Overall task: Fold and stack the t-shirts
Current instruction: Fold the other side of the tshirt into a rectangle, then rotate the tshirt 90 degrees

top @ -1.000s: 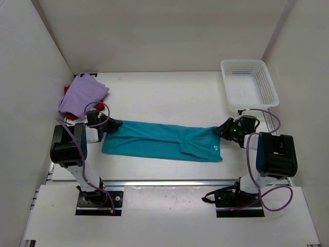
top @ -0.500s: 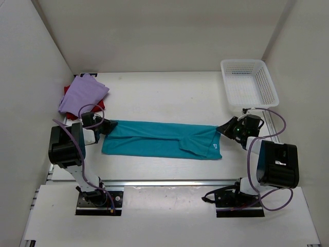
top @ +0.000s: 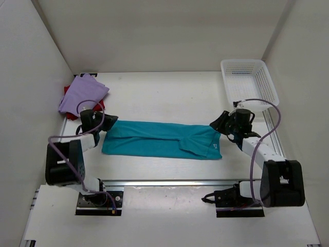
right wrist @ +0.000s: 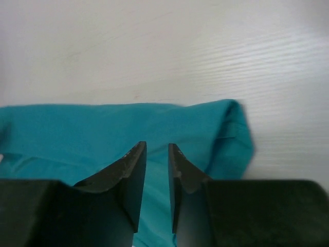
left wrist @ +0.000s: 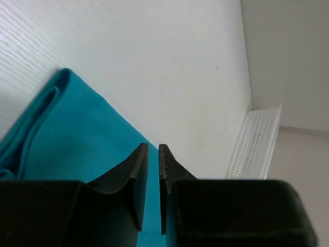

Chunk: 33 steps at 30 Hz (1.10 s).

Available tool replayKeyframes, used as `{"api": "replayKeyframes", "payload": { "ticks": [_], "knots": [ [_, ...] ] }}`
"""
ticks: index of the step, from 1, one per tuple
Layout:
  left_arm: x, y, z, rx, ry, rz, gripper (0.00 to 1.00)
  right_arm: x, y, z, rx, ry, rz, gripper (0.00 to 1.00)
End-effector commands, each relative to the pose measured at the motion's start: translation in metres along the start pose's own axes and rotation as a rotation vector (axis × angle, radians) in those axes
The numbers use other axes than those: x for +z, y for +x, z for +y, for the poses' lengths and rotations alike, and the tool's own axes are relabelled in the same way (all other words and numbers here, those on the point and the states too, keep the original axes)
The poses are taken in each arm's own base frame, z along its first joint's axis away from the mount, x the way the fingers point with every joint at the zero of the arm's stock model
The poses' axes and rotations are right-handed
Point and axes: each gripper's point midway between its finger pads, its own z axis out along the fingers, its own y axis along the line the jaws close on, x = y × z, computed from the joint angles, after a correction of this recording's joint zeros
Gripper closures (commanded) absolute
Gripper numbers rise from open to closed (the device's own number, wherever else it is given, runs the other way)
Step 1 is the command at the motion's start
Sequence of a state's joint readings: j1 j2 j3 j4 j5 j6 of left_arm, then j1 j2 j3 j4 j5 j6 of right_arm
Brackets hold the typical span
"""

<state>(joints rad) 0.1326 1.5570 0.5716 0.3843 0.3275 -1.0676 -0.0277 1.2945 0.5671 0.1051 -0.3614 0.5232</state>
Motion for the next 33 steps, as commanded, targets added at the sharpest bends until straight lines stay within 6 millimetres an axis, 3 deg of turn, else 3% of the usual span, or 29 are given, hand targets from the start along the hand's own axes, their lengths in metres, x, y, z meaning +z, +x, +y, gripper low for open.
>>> {"api": "replayKeyframes", "payload": {
  "ticks": [1, 4, 7, 13, 16, 18, 20, 21, 22, 24, 25, 27, 31, 32, 33],
  "knots": [
    [-0.02, 0.009, 0.004, 0.109, -0.05, -0.037, 0.75, -0.005, 0.004, 0.032, -0.109, -0.012, -0.029, 0.8],
    [-0.033, 0.008, 0.024, 0.159, -0.125, -0.082, 0.75, -0.004, 0.029, 0.052, -0.136, -0.105, 0.007, 0.92],
    [-0.037, 0.016, 0.043, 0.18, -0.199, -0.06, 0.75, 0.004, 0.047, 0.058, -0.143, -0.118, 0.058, 0.97],
    [-0.045, 0.043, 0.096, 0.053, -0.286, 0.082, 0.79, 0.021, 0.081, 0.05, -0.16, -0.089, 0.169, 1.0],
    [-0.05, 0.047, 0.095, 0.032, -0.27, 0.102, 0.8, 0.024, 0.088, 0.04, -0.166, -0.044, 0.204, 1.0],
    [-0.054, 0.045, 0.086, 0.057, -0.242, 0.085, 0.8, 0.021, 0.089, 0.035, -0.163, -0.032, 0.214, 1.0],
    [-0.057, 0.034, 0.065, 0.14, -0.206, 0.033, 0.78, 0.018, 0.077, 0.04, -0.177, -0.026, 0.176, 1.0],
    [-0.06, 0.041, 0.061, 0.17, -0.211, 0.051, 0.78, 0.016, 0.079, 0.041, -0.177, -0.023, 0.189, 1.0],
    [-0.062, 0.031, 0.046, 0.221, -0.183, 0.006, 0.78, 0.014, 0.071, 0.043, -0.183, -0.025, 0.165, 1.0],
    [-0.067, 0.045, 0.041, 0.301, -0.196, 0.024, 0.77, 0.011, 0.073, 0.047, -0.184, -0.032, 0.176, 0.99],
    [-0.07, 0.042, 0.035, 0.328, -0.177, 0.0, 0.77, 0.011, 0.076, 0.046, -0.181, -0.035, 0.182, 0.99],
    [-0.069, 0.06, 0.023, 0.399, -0.126, 0.04, 0.76, 0.016, 0.079, 0.041, -0.172, -0.018, 0.193, 0.99],
    [-0.066, 0.089, 0.002, 0.49, -0.034, 0.119, 0.74, 0.039, 0.092, 0.031, -0.149, 0.009, 0.271, 1.0],
    [-0.067, 0.098, -0.005, 0.489, -0.001, 0.14, 0.75, 0.049, 0.091, 0.03, -0.151, 0.013, 0.286, 1.0],
    [-0.067, 0.106, -0.011, 0.499, 0.026, 0.162, 0.75, 0.058, 0.077, 0.038, -0.147, -0.005, 0.263, 1.0]
  ]
}}
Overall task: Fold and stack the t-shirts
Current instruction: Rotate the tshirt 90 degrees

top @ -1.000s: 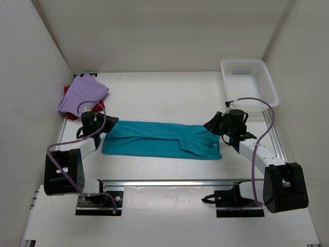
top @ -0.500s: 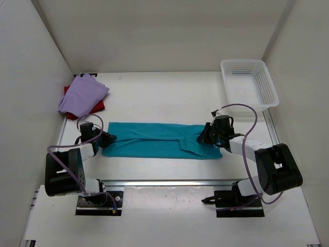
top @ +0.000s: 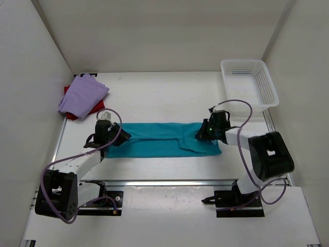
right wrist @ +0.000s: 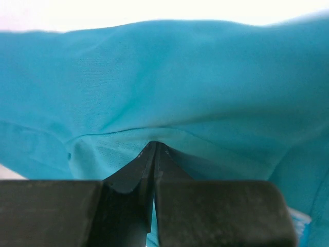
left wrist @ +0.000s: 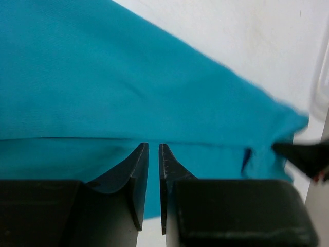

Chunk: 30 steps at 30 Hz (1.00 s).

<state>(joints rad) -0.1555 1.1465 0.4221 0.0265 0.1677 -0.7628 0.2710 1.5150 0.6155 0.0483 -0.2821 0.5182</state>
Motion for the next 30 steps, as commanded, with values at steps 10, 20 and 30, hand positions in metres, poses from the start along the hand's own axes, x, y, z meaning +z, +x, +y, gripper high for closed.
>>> {"api": "replayKeyframes", "payload": {
  "ticks": [10, 20, 30],
  "knots": [
    [-0.007, 0.019, -0.07, 0.198, 0.177, 0.111, 0.68, 0.098, -0.22, 0.098, -0.179, -0.115, -0.088, 1.0],
    [-0.02, 0.056, -0.083, 0.305, 0.245, 0.329, 0.73, -0.011, -0.188, 0.205, -0.426, -0.222, -0.186, 0.86],
    [-0.026, 0.05, -0.076, 0.314, 0.229, 0.268, 0.84, 0.023, -0.031, 0.143, -0.17, -0.301, -0.048, 0.68]
  ]
}}
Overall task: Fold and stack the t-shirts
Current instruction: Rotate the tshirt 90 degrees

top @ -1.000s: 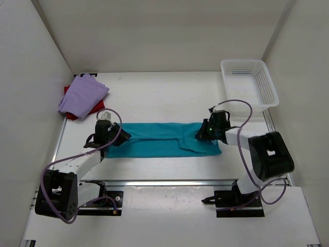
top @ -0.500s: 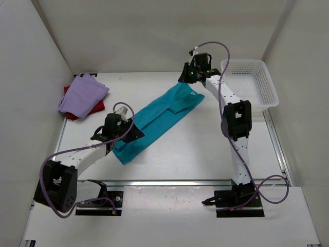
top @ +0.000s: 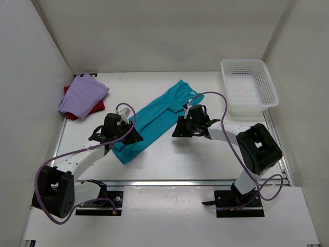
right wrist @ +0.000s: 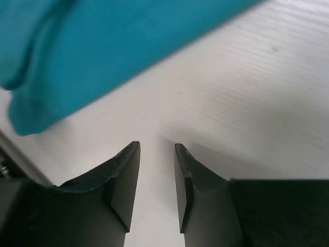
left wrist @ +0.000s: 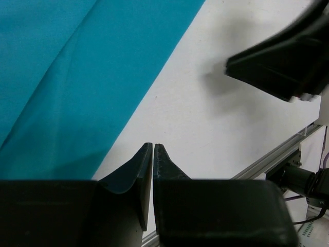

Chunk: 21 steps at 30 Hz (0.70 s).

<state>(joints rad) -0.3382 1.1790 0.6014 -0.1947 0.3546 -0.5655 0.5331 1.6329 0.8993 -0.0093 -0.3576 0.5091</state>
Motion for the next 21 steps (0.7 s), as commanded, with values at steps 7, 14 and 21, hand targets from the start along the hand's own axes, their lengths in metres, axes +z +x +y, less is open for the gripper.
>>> {"api": "replayKeyframes", "payload": {
  "ticks": [7, 14, 21],
  "knots": [
    [-0.001, 0.004, -0.015, 0.025, 0.061, -0.013, 0.83, -0.003, -0.06, -0.092, 0.162, 0.136, -0.219, 0.97],
    [0.007, 0.005, -0.026, 0.028, 0.081, 0.014, 0.83, 0.03, -0.095, -0.16, 0.235, 0.272, -0.115, 1.0],
    [0.012, 0.006, -0.033, 0.026, 0.098, 0.038, 0.81, 0.064, -0.179, -0.167, 0.203, 0.199, -0.122, 1.0]
  ]
}}
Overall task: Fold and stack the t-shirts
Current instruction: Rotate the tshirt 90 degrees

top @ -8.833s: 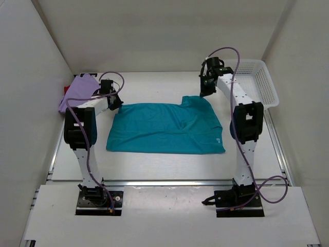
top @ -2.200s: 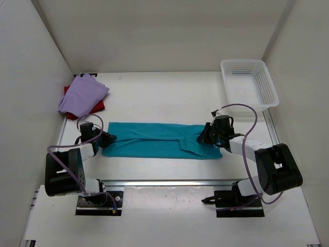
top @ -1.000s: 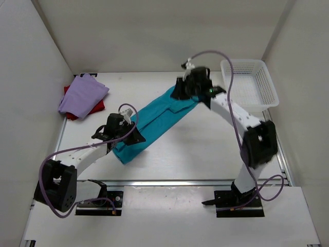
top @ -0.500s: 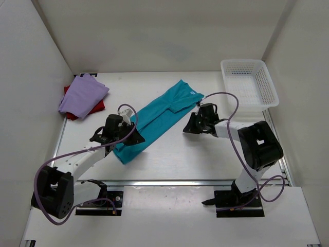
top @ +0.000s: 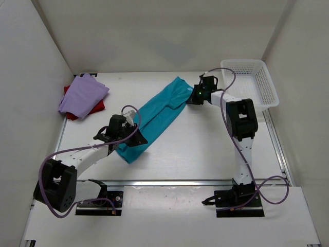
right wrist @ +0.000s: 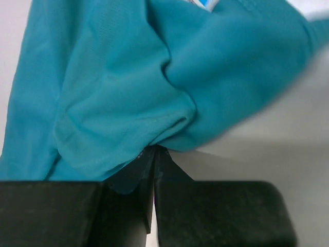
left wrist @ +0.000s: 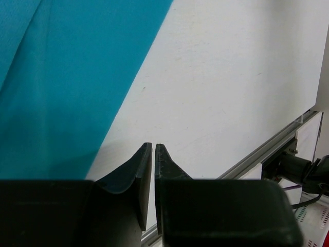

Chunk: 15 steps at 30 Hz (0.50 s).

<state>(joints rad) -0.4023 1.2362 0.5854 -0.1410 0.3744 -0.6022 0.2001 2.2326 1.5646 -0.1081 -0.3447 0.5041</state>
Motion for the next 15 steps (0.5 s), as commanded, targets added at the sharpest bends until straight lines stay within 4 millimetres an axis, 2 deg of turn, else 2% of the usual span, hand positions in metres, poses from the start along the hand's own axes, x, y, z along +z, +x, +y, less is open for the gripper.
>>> {"api": "replayKeyframes", "payload": {
  "ticks": [1, 2, 4, 5, 6, 7, 8, 9, 10, 12, 13, 14, 15],
  "knots": [
    [-0.003, -0.018, -0.025, 0.038, 0.067, -0.034, 0.8, 0.001, -0.038, 0.014, -0.061, -0.019, 0.007, 1.0],
    [-0.003, -0.015, -0.027, 0.04, 0.068, -0.027, 0.8, -0.003, -0.04, 0.013, -0.083, 0.007, 0.016, 1.0],
    [-0.002, -0.015, -0.032, 0.043, 0.073, -0.026, 0.79, -0.034, -0.052, 0.021, -0.128, 0.059, -0.025, 1.0],
    [0.0, -0.012, -0.034, 0.045, 0.078, -0.016, 0.79, -0.037, -0.029, 0.006, -0.123, 0.098, 0.01, 0.99],
    [0.001, -0.01, -0.038, 0.049, 0.093, -0.005, 0.78, -0.058, -0.035, 0.031, -0.146, 0.044, -0.041, 0.98],
    [0.002, -0.007, -0.037, 0.05, 0.097, 0.009, 0.78, -0.076, -0.022, 0.035, -0.139, 0.007, -0.066, 0.97],
    [0.002, -0.004, -0.04, 0.055, 0.102, 0.022, 0.78, -0.089, 0.017, 0.039, -0.112, -0.031, -0.018, 0.96],
    [0.002, -0.006, -0.033, 0.054, 0.078, 0.014, 0.78, -0.092, 0.027, 0.062, -0.146, -0.103, -0.04, 0.94],
    [0.001, -0.006, -0.032, 0.059, 0.075, 0.012, 0.79, -0.1, 0.06, 0.054, -0.117, -0.091, -0.002, 0.92],
    [-0.006, -0.015, -0.021, 0.048, 0.042, -0.016, 0.79, -0.098, 0.118, 0.077, -0.122, -0.147, 0.049, 0.82],
    [-0.008, -0.015, -0.016, 0.052, 0.021, -0.012, 0.78, -0.101, 0.118, 0.092, -0.134, -0.192, 0.014, 0.76],
    [-0.011, -0.019, -0.015, 0.053, 0.011, -0.019, 0.77, -0.101, 0.139, 0.099, -0.109, -0.225, 0.046, 0.73],
    [-0.012, -0.019, -0.013, 0.065, -0.001, -0.021, 0.77, -0.099, 0.149, 0.115, -0.116, -0.275, 0.043, 0.67]
  ]
}}
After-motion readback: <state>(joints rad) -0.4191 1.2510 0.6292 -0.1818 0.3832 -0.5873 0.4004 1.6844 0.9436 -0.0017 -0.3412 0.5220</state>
